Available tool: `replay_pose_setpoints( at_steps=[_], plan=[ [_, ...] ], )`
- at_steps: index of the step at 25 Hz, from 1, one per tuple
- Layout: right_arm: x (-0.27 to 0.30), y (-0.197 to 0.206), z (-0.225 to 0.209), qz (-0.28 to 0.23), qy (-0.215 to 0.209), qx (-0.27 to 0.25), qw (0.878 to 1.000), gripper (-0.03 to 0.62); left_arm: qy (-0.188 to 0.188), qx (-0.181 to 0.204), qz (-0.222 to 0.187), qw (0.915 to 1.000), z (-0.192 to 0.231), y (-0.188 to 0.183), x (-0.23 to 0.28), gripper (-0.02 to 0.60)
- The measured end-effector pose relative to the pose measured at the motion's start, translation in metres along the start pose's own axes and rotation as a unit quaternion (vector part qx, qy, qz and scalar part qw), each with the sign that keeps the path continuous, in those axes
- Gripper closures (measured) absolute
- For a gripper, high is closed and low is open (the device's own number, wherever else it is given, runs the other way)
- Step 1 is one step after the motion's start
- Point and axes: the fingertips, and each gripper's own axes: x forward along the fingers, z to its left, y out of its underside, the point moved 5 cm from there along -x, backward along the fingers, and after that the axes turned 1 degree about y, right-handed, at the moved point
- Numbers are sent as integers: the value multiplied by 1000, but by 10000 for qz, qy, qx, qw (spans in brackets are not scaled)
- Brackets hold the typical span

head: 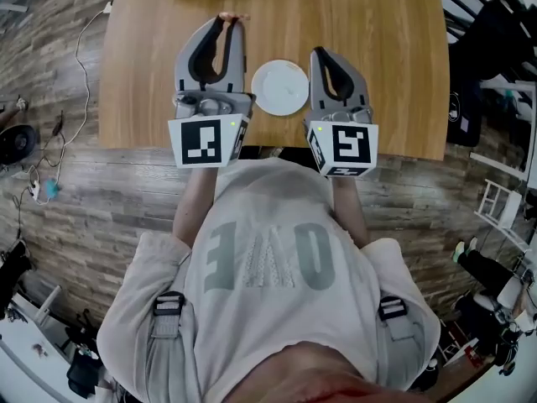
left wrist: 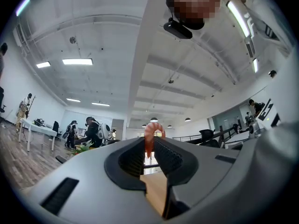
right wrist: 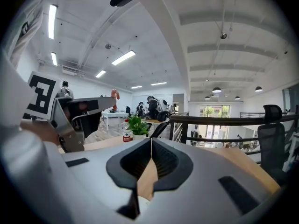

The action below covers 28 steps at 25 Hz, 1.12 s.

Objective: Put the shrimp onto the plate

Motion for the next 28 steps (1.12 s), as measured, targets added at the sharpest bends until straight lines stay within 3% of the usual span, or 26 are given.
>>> replay_pose_setpoints(
  at_steps=[4,14,17,22,28],
  plan=[
    [7,2,-13,141,163,17,9998,572,5,-138,105,9998,5,10,14,518],
    [22,8,-35,274,-245,-18,9993,572,-6,-56,462,9989,-18,29,36,518],
    [23,10,-48,310,-310,-33,9990,572,146,-102,376,9991,-34,30,49,518],
    [26,13,-62,313,-247,-2,9992,572,260,-180,825,9961,-46,44,59,518],
    [29,17,-69,358,-261,-8,9990,572,499,-15,1039,9933,-59,52,67,518]
  ],
)
